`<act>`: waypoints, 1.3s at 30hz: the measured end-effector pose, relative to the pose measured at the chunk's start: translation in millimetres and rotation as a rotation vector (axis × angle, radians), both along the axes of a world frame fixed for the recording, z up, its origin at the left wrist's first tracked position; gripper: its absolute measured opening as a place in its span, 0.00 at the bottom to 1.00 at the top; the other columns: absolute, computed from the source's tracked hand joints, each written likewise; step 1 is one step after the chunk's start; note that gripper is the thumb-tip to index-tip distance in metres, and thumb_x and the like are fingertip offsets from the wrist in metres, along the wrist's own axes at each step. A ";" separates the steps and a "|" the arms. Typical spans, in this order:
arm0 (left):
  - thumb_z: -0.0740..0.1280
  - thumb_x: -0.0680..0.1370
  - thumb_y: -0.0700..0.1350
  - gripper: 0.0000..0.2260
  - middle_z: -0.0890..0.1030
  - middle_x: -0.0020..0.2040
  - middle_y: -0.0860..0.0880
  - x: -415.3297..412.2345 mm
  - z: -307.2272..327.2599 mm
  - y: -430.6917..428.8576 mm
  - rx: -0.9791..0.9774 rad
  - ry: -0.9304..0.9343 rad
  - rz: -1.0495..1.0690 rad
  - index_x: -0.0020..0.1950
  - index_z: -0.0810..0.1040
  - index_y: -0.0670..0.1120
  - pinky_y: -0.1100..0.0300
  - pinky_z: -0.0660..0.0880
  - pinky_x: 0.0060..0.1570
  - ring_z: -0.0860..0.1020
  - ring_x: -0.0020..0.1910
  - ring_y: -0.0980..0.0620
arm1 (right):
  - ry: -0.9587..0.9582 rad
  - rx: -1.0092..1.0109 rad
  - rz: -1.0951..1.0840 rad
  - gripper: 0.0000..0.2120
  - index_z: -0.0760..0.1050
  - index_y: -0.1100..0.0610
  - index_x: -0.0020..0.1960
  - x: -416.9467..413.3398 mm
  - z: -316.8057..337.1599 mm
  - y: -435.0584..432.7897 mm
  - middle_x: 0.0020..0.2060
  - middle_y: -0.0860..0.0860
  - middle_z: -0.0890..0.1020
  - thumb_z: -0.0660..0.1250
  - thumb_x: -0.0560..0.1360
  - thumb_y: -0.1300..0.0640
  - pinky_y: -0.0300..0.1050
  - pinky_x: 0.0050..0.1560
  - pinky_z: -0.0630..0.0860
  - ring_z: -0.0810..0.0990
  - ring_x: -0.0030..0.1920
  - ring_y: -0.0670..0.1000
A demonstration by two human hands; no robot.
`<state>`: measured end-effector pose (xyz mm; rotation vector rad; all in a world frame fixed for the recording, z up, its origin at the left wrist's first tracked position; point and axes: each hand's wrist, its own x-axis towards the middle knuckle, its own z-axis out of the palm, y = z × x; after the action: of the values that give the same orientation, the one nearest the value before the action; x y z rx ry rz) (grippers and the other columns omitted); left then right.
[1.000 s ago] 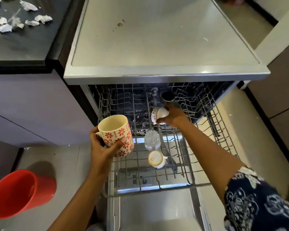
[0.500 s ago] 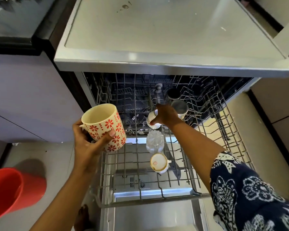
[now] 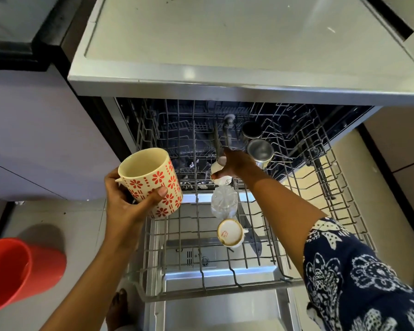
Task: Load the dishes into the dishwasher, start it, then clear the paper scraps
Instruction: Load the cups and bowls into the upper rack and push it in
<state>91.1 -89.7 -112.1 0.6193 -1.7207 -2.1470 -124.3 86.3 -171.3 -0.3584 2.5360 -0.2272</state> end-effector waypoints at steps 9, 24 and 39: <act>0.81 0.46 0.63 0.46 0.76 0.59 0.54 5.6 4.3 -3.6 -0.016 -0.016 -0.053 0.62 0.68 0.61 0.62 0.79 0.44 0.77 0.57 0.54 | 0.258 -0.290 -0.159 0.21 0.72 0.57 0.60 37.1 42.6 6.8 0.56 0.56 0.79 0.67 0.74 0.45 0.48 0.54 0.76 0.79 0.55 0.57; 0.83 0.46 0.59 0.44 0.81 0.51 0.57 37.4 16.1 24.0 0.141 0.001 -0.054 0.59 0.71 0.56 0.60 0.79 0.41 0.80 0.54 0.53 | -0.872 -1.564 -0.812 0.44 0.69 0.55 0.67 222.5 47.0 -11.7 0.60 0.57 0.78 0.81 0.55 0.44 0.50 0.58 0.77 0.78 0.60 0.57; 0.65 0.76 0.54 0.32 0.57 0.77 0.47 -25.0 -18.9 -29.4 -0.614 -0.203 -0.174 0.77 0.55 0.51 0.52 0.56 0.71 0.58 0.73 0.50 | -0.029 -1.062 -0.822 0.34 0.68 0.56 0.65 66.2 73.1 -41.4 0.61 0.54 0.77 0.78 0.63 0.52 0.55 0.52 0.80 0.79 0.57 0.56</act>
<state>66.1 -119.1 -131.0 0.5345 -2.4637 -1.5445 -58.1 44.9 -98.2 0.3435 2.1625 -1.8566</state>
